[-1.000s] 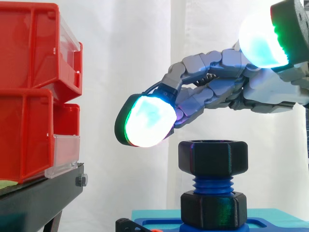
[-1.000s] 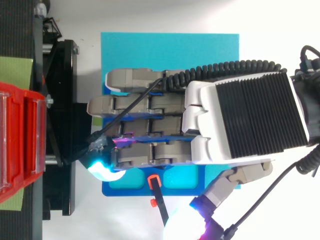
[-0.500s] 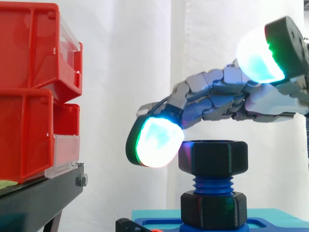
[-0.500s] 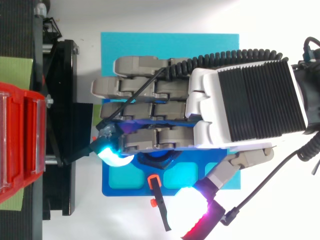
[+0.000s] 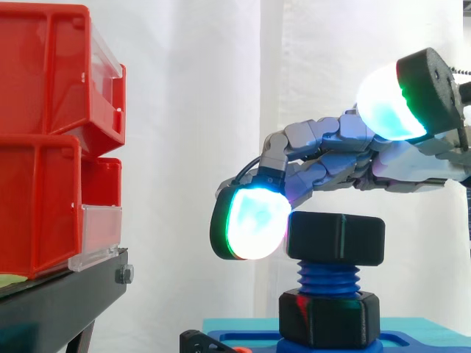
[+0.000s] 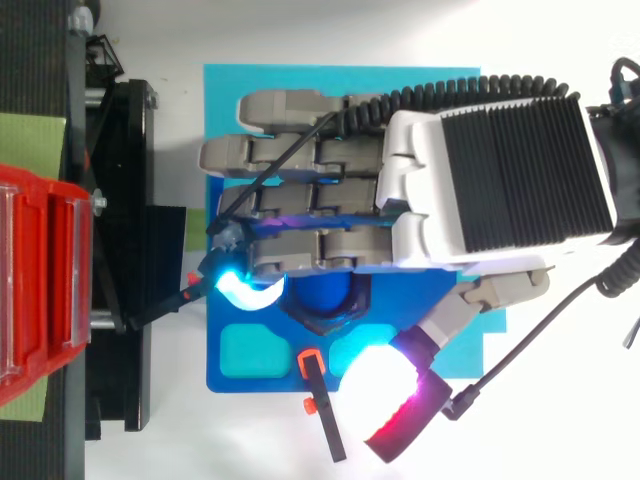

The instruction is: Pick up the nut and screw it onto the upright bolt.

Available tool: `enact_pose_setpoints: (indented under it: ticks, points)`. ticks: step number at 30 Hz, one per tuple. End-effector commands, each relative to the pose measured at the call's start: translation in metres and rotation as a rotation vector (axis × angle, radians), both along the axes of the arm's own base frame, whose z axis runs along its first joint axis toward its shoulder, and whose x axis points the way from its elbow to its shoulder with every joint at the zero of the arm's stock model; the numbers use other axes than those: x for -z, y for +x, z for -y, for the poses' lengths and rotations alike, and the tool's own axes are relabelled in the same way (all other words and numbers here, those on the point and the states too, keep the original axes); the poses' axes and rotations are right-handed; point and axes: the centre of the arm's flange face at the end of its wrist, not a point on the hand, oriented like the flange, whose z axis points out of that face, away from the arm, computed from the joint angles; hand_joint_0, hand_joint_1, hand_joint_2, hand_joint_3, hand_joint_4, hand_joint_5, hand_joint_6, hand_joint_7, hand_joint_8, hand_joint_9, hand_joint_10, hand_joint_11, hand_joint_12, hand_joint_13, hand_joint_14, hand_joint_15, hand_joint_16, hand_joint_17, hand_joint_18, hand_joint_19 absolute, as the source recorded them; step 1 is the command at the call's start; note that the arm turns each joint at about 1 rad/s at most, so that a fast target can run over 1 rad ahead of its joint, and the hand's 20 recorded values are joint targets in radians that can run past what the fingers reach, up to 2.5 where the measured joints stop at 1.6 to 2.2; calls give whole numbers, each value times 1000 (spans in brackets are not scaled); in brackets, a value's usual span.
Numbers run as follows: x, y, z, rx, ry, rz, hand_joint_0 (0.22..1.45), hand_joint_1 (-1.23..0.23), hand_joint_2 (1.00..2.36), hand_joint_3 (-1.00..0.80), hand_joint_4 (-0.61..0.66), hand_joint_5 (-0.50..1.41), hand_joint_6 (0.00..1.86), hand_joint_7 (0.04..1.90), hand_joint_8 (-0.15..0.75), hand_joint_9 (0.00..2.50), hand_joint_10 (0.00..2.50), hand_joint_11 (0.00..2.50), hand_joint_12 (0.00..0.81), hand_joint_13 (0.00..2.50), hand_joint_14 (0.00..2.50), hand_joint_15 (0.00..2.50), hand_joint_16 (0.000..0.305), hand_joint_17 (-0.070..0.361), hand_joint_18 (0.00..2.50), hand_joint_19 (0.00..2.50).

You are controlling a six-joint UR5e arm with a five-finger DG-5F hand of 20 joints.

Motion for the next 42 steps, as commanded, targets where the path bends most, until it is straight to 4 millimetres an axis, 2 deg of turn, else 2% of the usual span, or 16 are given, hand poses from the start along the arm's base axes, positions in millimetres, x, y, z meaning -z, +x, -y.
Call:
enact_pose_setpoints:
  ticks: [1,11,18,23,31,36,38,42]
  points:
    - [-1,0,3,3,0,5,452,-10,1000,-500,170,-32,504,1293,267,543,0,0,223,238,0,0,23,51,86,0]
    - [-2,-1,17,11,0,15,461,-24,1000,-500,145,8,501,1475,269,607,0,0,220,272,0,0,23,52,124,0]
    - [-3,-3,27,15,-3,16,469,-37,1000,-500,87,35,502,1501,249,712,0,0,209,324,0,0,22,50,171,0]
    - [-2,-4,34,20,-3,11,475,-52,1000,-500,67,60,502,1482,241,916,0,0,195,403,0,0,21,46,237,0]
    - [-2,-6,42,14,-5,11,482,-76,1000,-500,68,76,501,1472,221,1068,0,0,186,468,0,0,19,43,279,0]
    - [-1,-9,51,12,-6,7,487,-97,1000,-500,64,91,501,1471,183,1182,0,0,169,550,0,0,17,38,354,0]
    - [-1,-9,53,12,-6,4,489,-114,1000,-500,65,103,501,1477,135,1320,0,0,144,651,0,0,14,31,485,0]
    - [-1,-10,55,11,-7,2,487,-129,1000,-500,64,110,500,1490,102,1478,0,0,121,732,0,0,12,28,568,0]
